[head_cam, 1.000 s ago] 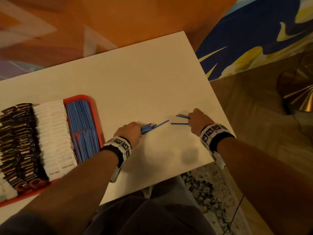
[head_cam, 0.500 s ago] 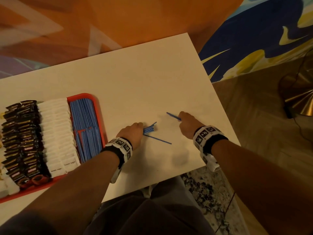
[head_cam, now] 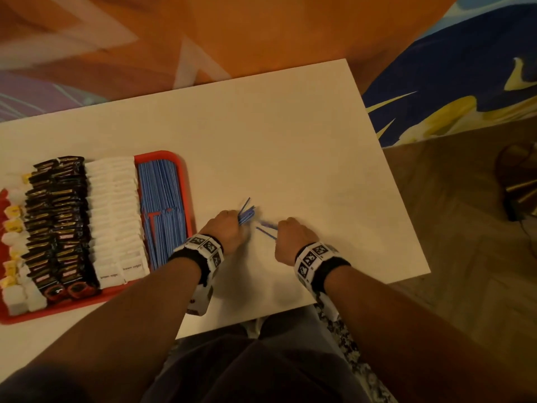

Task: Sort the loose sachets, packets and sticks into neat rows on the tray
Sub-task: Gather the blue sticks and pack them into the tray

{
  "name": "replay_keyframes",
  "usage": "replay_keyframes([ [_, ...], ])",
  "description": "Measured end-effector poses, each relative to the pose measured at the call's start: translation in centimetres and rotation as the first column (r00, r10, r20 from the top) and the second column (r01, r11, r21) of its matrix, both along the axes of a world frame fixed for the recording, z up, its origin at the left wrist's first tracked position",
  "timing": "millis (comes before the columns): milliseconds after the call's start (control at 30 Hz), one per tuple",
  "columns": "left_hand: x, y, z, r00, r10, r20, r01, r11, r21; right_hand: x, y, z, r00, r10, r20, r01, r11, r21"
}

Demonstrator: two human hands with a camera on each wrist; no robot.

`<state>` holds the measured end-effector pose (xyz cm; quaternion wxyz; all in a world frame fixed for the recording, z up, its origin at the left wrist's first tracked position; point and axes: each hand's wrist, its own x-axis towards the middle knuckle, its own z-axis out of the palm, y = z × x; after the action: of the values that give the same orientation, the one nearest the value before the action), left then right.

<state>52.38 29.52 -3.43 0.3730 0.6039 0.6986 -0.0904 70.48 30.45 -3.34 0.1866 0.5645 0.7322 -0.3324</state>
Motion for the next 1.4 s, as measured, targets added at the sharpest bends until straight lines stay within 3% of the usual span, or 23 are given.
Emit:
replay_keyframes([
  [133,-0.8,0.2,0.7,0.982,0.166,0.089,-0.168,0.986,0.015,-0.5,0.0,0.4,0.991,-0.114,-0.071,0.111,0.993,-0.045],
  [200,-1.2,0.3,0.8,0.928,0.311,0.203,-0.321,0.947,0.017,-0.7,0.2,0.8,0.973,-0.195,-0.126,0.186,0.979,-0.084],
  [367,-1.5,0.6,1.7,0.709,0.553,0.438,-0.598,0.801,-0.044,-1.8,1.2,3.1,0.922,-0.281,-0.267,0.255,0.958,-0.128],
  [433,-1.6,0.8,2.4,0.581,0.623,0.524,-0.677,0.727,-0.115,-2.6,1.7,4.3,0.903,-0.277,-0.329,0.259,0.961,-0.097],
  [533,-1.5,1.1,4.4,0.391,0.672,0.629,-0.723,0.647,-0.242,-4.2,2.2,6.3,0.873,-0.272,-0.404,0.263,0.962,-0.078],
  [600,-1.4,1.2,6.1,0.326,0.665,0.672,-0.725,0.632,-0.274,-5.6,2.5,7.7,0.869,-0.252,-0.425,0.241,0.967,-0.079],
  [733,-1.7,1.6,8.9,0.268,0.621,0.737,-0.732,0.628,-0.263,-9.0,2.5,10.8,0.882,-0.172,-0.439,0.174,0.984,-0.037],
  [867,-3.3,2.1,11.7,0.257,0.579,0.774,-0.774,0.603,-0.194,-11.5,2.1,13.3,0.831,-0.182,-0.526,0.242,0.969,0.047],
  [1000,-4.9,2.4,13.7,0.217,0.603,0.767,-0.845,0.510,-0.161,-13.2,1.7,15.7,0.780,-0.179,-0.599,0.268,0.961,0.062],
  [1167,-6.5,2.2,16.7,0.224,0.580,0.783,-0.916,0.401,-0.035,-15.0,1.5,17.9,0.638,-0.299,-0.709,0.404,0.915,-0.022],
  [1300,-8.6,1.7,17.9,0.141,0.559,0.817,-0.943,0.328,-0.062,-16.4,1.0,19.4,0.573,-0.324,-0.753,0.422,0.904,-0.068],
  [1400,-10.0,1.4,18.7,0.005,0.503,0.864,-0.951,0.269,-0.151,-17.3,0.5,20.2,0.558,-0.399,-0.728,0.444,0.884,-0.145],
])
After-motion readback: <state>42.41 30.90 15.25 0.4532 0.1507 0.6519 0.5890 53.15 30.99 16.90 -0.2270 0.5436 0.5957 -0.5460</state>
